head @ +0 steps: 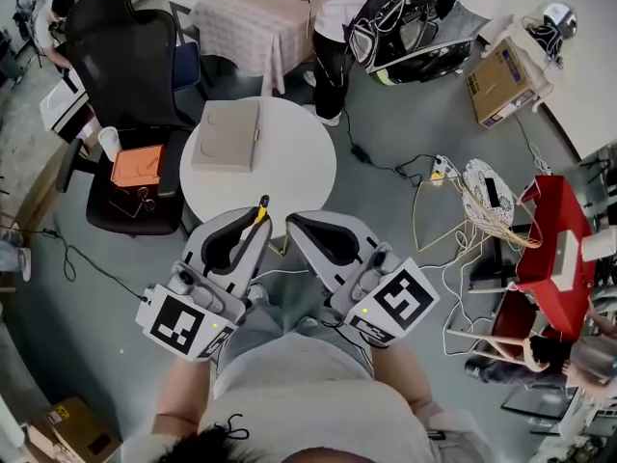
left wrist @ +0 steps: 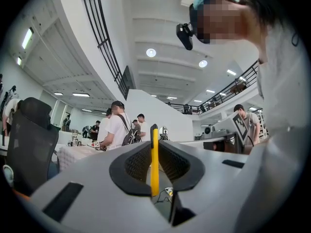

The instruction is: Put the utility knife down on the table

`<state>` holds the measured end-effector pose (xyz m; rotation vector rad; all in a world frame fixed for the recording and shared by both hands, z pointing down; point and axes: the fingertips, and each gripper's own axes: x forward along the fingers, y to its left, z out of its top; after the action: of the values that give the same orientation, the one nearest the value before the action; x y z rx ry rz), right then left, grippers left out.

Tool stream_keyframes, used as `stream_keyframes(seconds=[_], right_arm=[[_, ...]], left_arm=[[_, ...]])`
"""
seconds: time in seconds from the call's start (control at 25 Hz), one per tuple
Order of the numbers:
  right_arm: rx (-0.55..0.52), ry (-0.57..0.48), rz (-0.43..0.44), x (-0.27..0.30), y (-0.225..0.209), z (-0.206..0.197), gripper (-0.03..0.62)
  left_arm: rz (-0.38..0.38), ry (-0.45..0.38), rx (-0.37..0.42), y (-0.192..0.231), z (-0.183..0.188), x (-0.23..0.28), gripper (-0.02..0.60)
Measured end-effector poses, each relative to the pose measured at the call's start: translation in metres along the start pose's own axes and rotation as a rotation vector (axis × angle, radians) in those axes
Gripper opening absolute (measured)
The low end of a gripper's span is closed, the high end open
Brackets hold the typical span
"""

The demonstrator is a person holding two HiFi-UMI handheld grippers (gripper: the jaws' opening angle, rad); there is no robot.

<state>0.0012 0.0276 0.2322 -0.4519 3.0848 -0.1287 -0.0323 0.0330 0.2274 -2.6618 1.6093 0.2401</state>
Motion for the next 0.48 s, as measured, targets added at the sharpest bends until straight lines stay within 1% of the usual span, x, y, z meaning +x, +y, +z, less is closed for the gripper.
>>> stream_keyframes(seconds=[0.2,0.48], right_arm=[[-0.001,0.001,-0.040,0.038,-0.016,-0.005,0.008],[-0.008,0.013,-0.126,0.073,-0.037,-0.008,0.008]], left_arm=[[-0.041,0.002,-0.011,0.041,-0.006,0.007,0.051],[-0.112,0.010,-0.025,0.082,-0.009,0.021,0.051]])
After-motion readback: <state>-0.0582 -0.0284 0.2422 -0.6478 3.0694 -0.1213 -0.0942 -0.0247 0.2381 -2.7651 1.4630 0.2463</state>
